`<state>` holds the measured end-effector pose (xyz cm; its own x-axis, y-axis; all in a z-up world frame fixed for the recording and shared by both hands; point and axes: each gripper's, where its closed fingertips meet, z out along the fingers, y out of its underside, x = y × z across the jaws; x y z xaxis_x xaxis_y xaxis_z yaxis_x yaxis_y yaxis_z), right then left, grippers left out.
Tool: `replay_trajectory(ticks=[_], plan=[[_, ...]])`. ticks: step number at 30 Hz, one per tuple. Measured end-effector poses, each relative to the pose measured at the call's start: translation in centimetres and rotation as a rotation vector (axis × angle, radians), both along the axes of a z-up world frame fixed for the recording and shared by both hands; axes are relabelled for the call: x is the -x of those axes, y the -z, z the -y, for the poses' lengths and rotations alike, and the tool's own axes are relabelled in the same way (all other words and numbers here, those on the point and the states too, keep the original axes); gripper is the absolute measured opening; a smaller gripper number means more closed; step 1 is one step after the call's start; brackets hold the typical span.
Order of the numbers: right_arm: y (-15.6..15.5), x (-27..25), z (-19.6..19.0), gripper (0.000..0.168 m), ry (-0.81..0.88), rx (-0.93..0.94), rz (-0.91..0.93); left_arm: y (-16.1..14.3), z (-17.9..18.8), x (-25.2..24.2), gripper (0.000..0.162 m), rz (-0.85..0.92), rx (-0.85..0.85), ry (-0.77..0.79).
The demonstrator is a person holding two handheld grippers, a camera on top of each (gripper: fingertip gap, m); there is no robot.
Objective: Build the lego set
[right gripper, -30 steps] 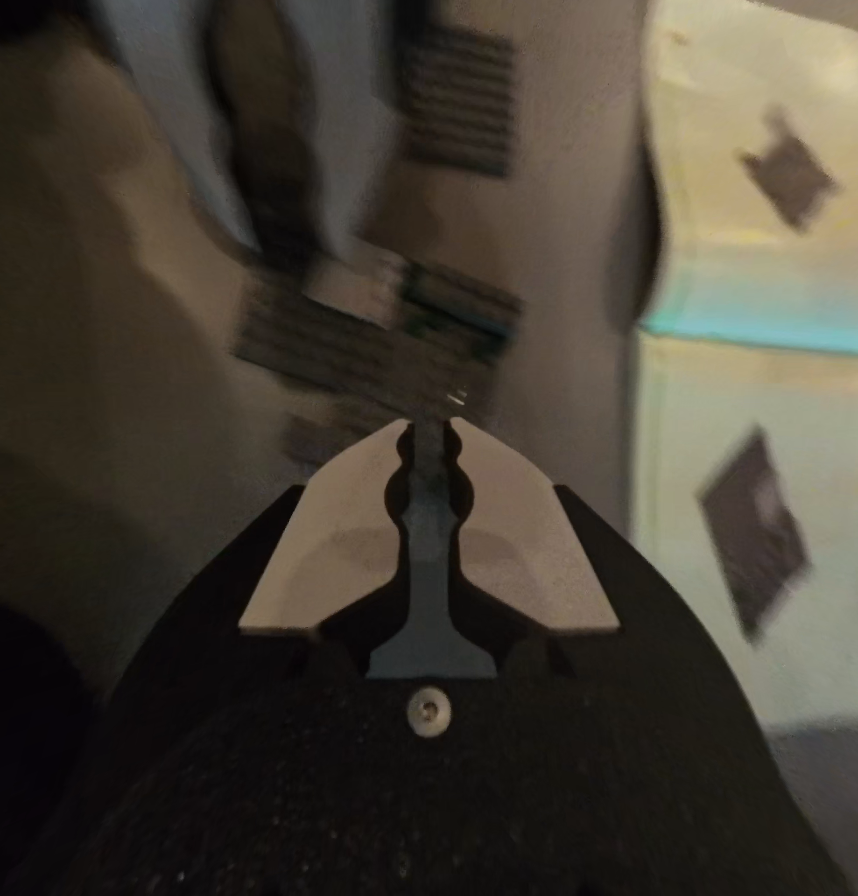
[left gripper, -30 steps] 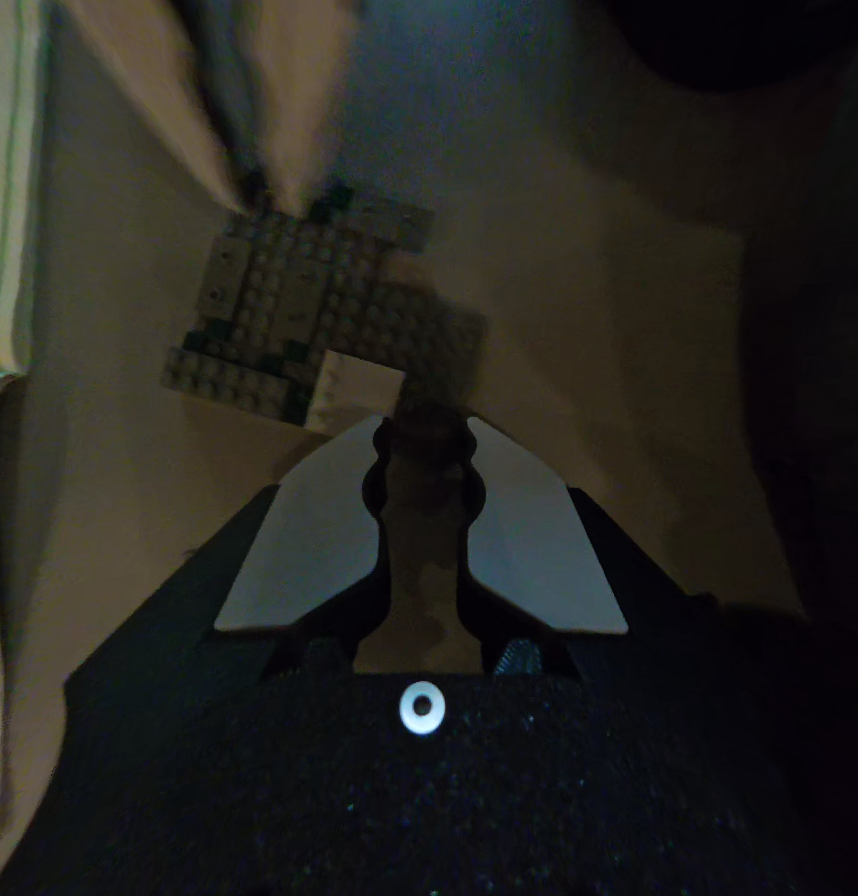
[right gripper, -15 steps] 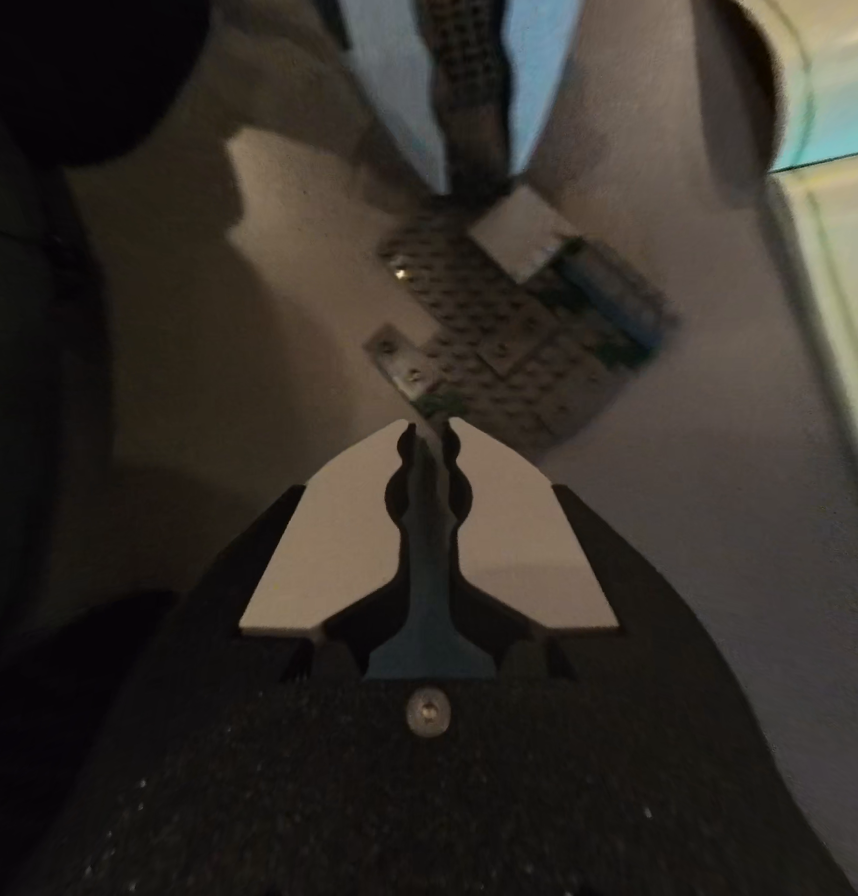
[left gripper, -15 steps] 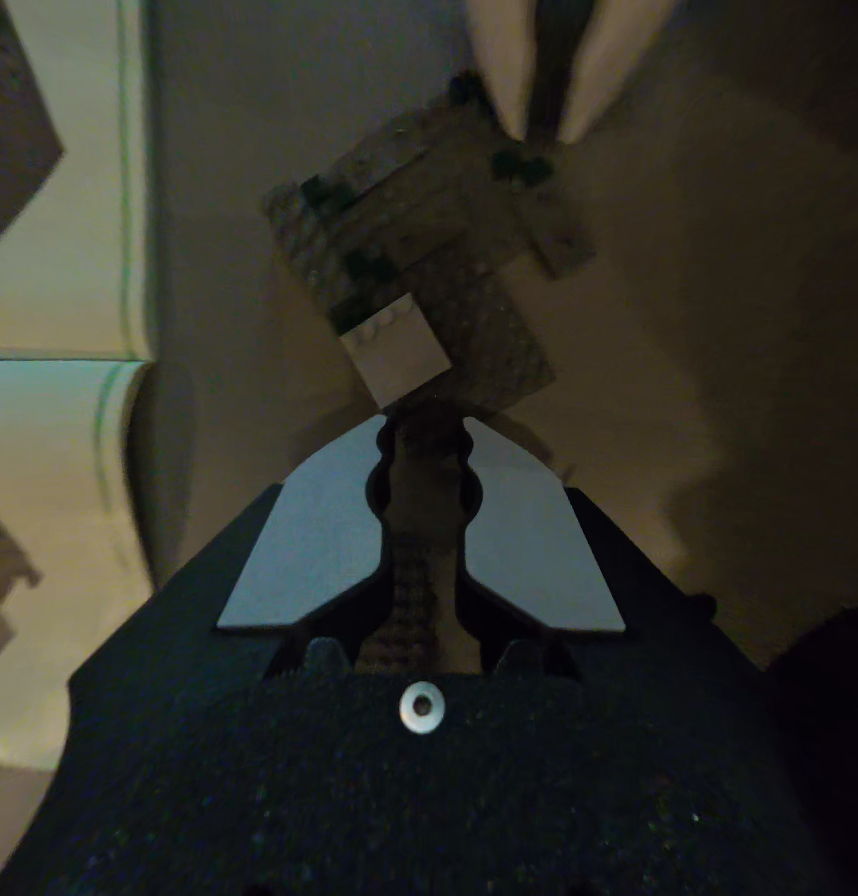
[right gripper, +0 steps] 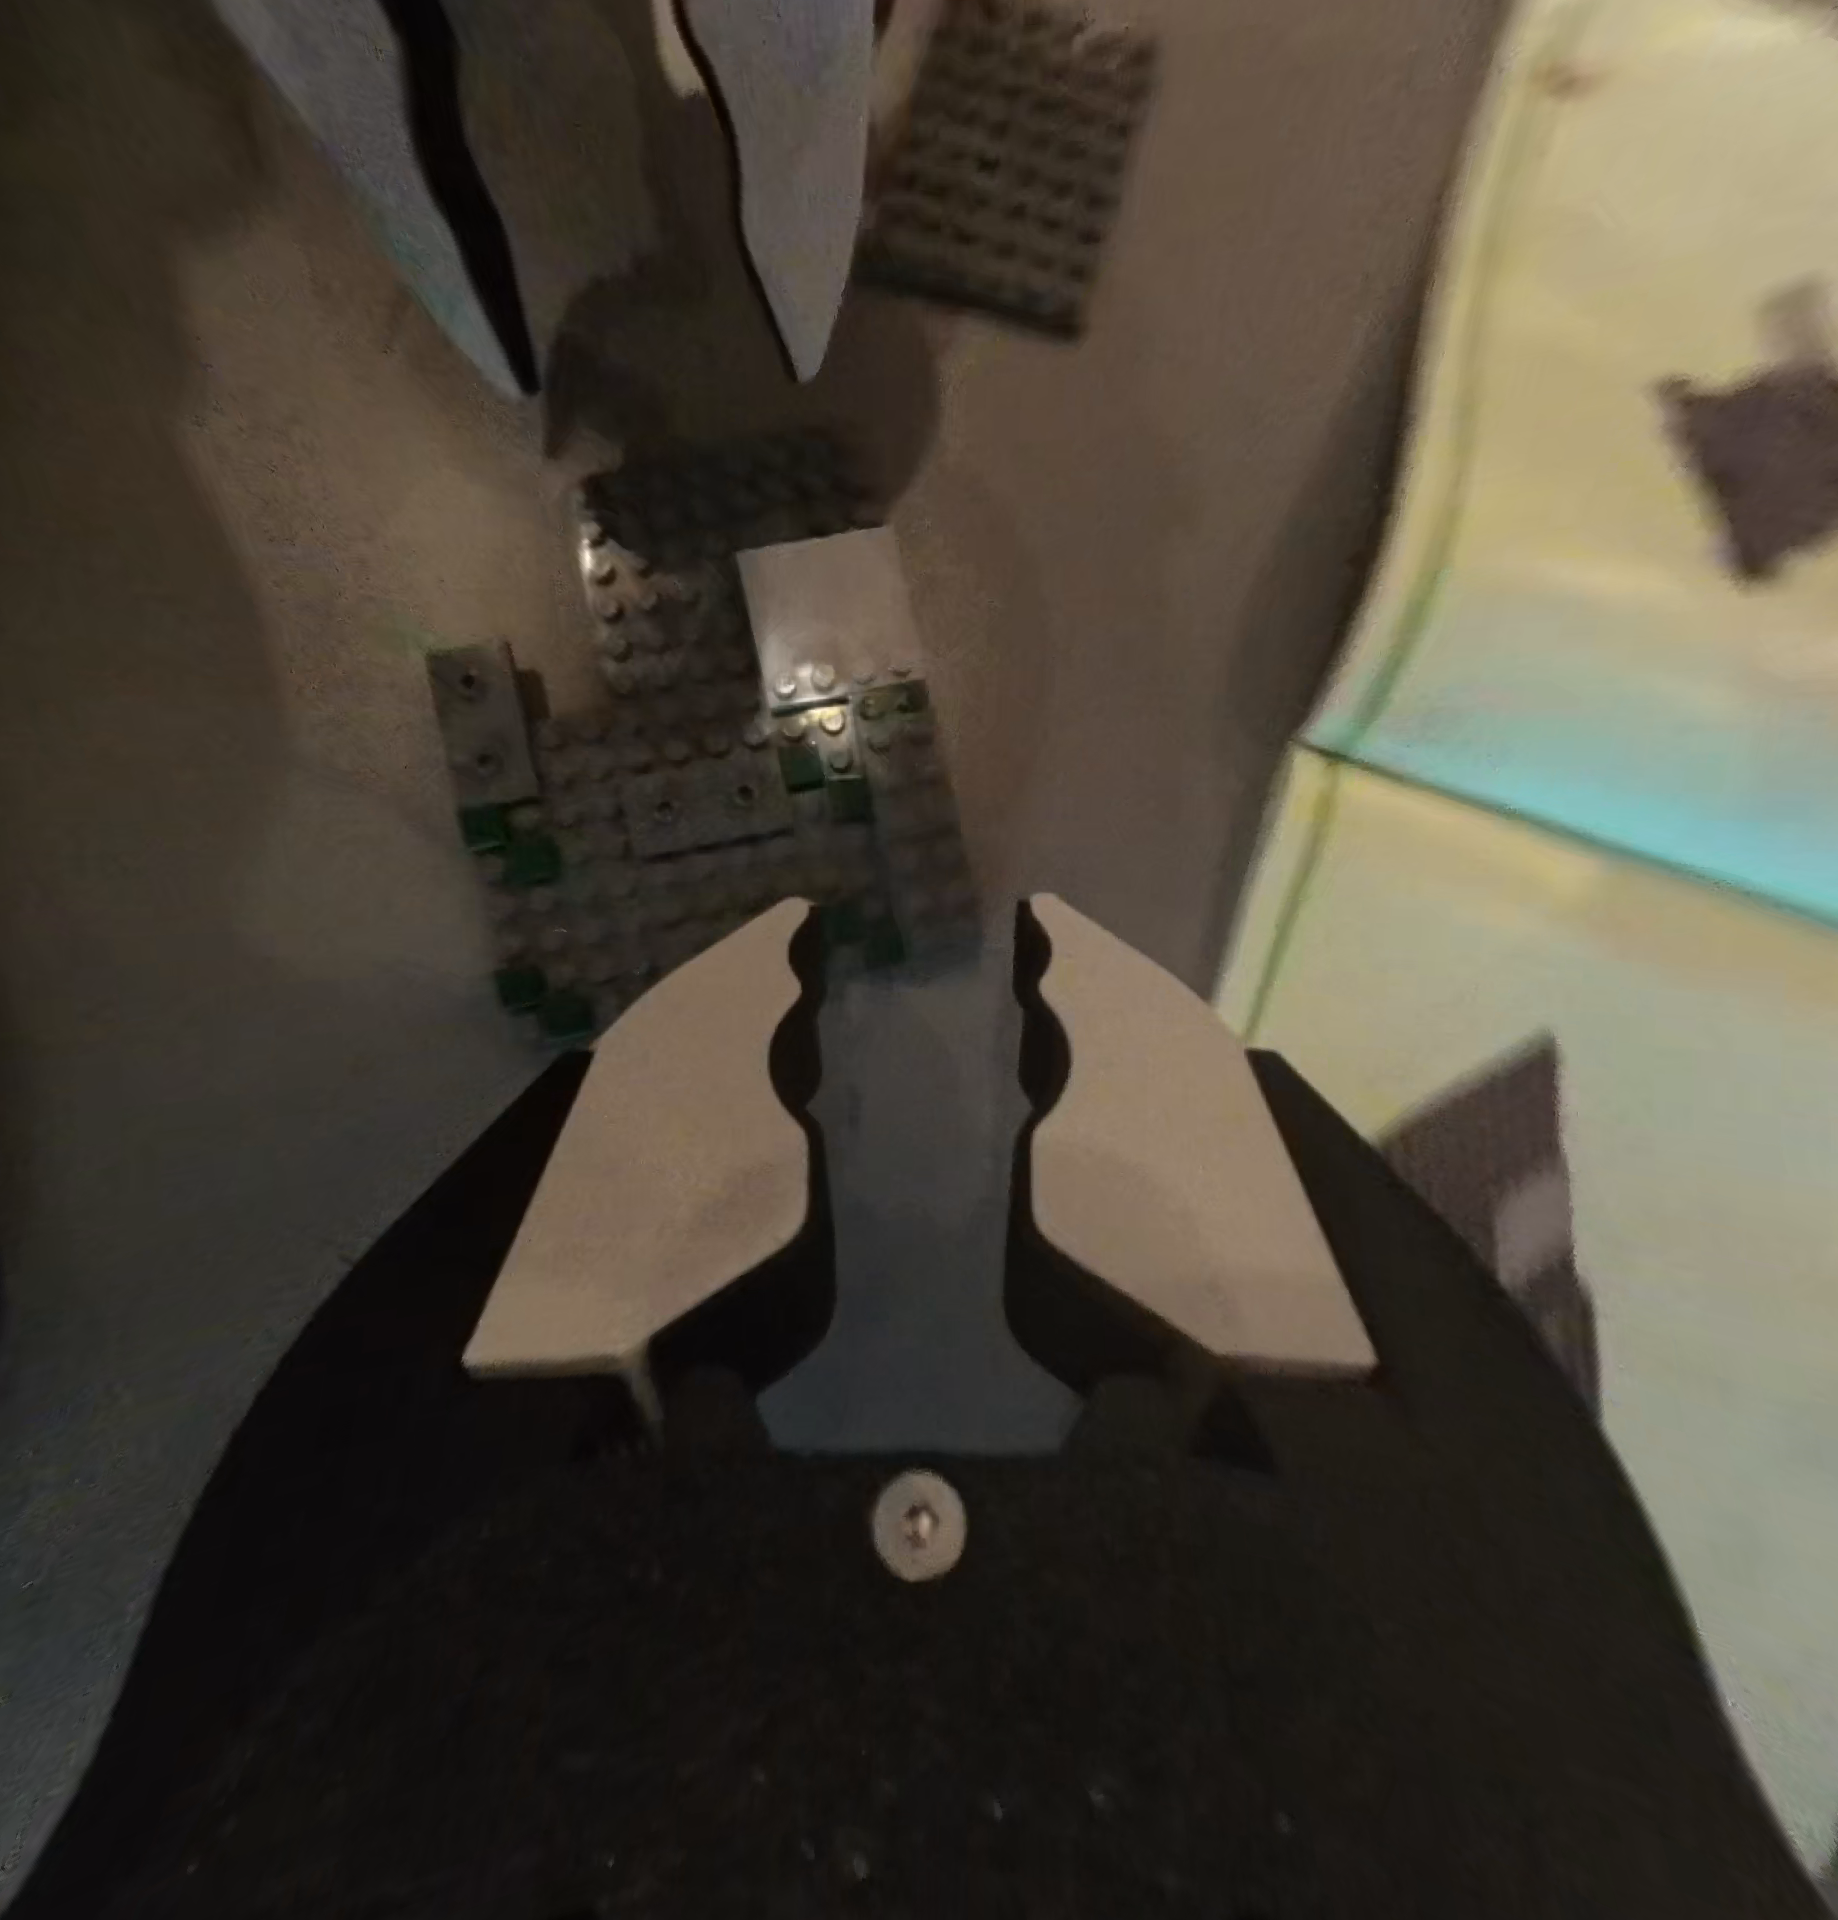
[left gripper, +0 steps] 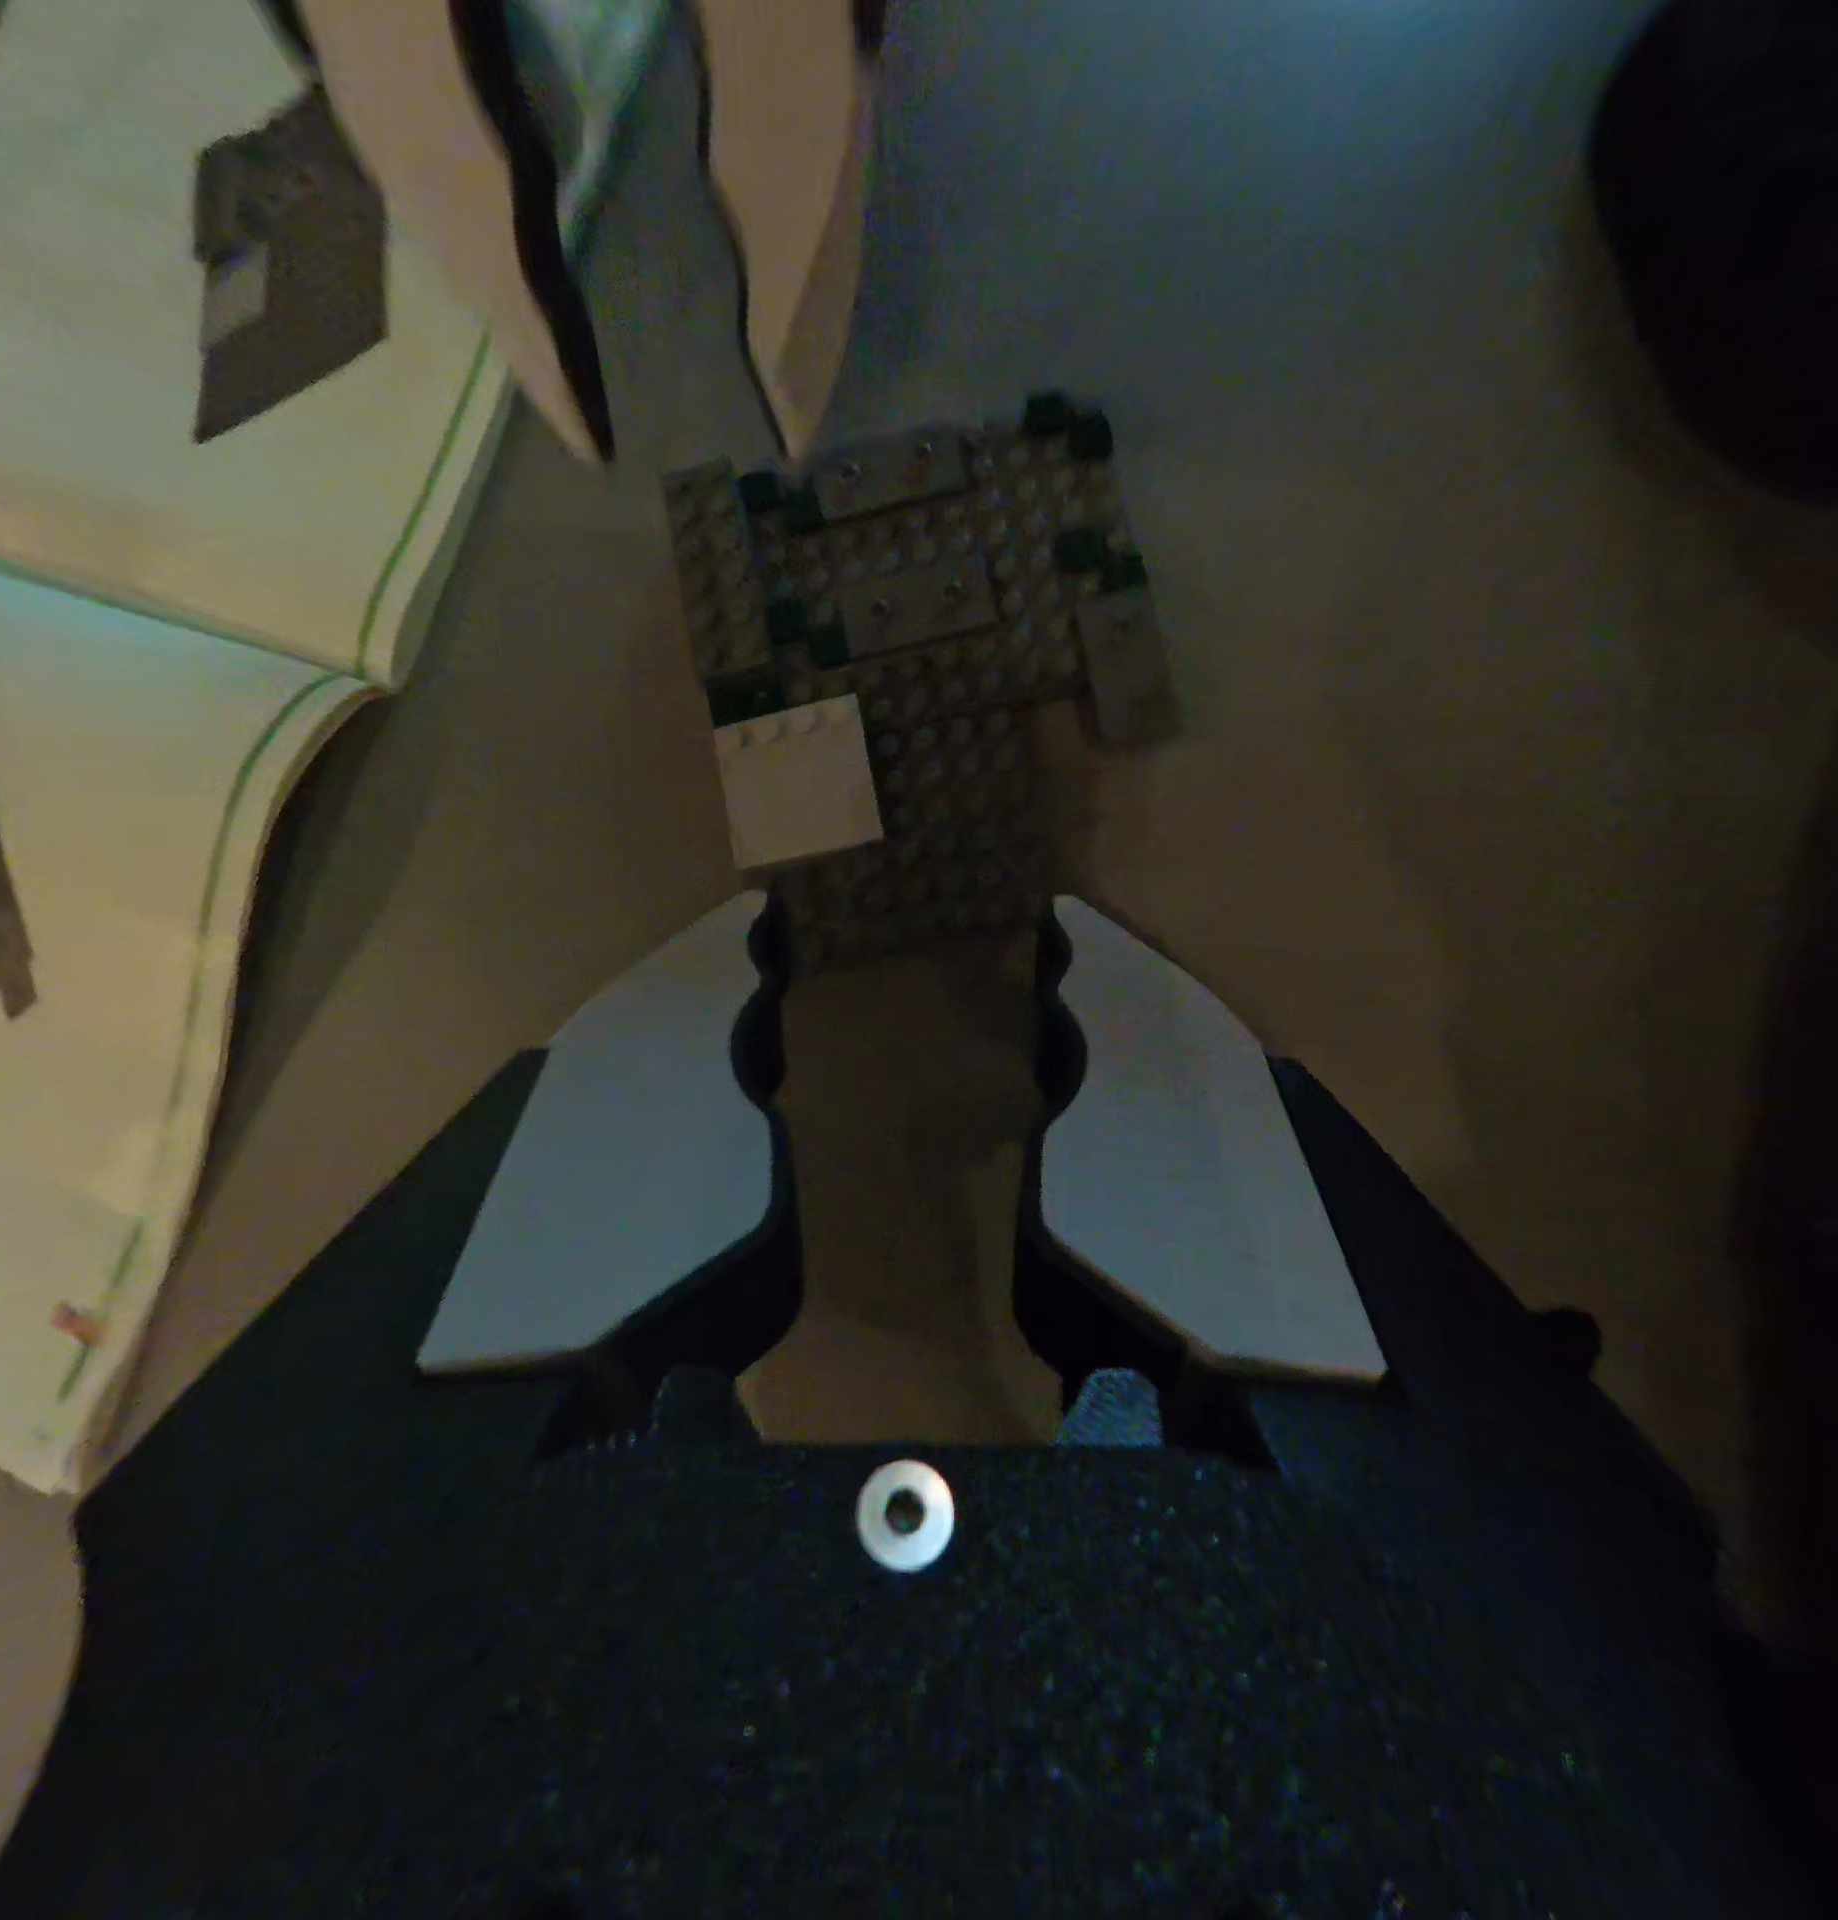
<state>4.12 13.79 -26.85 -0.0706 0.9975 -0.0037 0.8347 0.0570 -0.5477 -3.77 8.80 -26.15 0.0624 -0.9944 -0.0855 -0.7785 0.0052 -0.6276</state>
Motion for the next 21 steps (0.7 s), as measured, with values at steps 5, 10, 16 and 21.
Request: replay_trajectory(ticks=[5,10,16,21], plan=[[1.5,1.1,0.3,0.016,-0.081,0.079,0.079,-1.0,0.2,0.3,0.046,0.073,-0.003,-0.092],[0.1,0.8,1.3,0.016,0.273,0.181,0.047,-1.1,-0.9,1.4,0.047,0.094,-0.020,-0.117],[-0.4,0.0,4.2,0.016,0.703,0.401,-0.113,-1.0,-1.6,1.1,0.055,0.129,-0.026,-0.009],[1.4,-1.8,2.7,0.016,0.743,0.228,-0.066,-0.6,-2.3,1.1,0.055,0.098,-0.055,0.024]])
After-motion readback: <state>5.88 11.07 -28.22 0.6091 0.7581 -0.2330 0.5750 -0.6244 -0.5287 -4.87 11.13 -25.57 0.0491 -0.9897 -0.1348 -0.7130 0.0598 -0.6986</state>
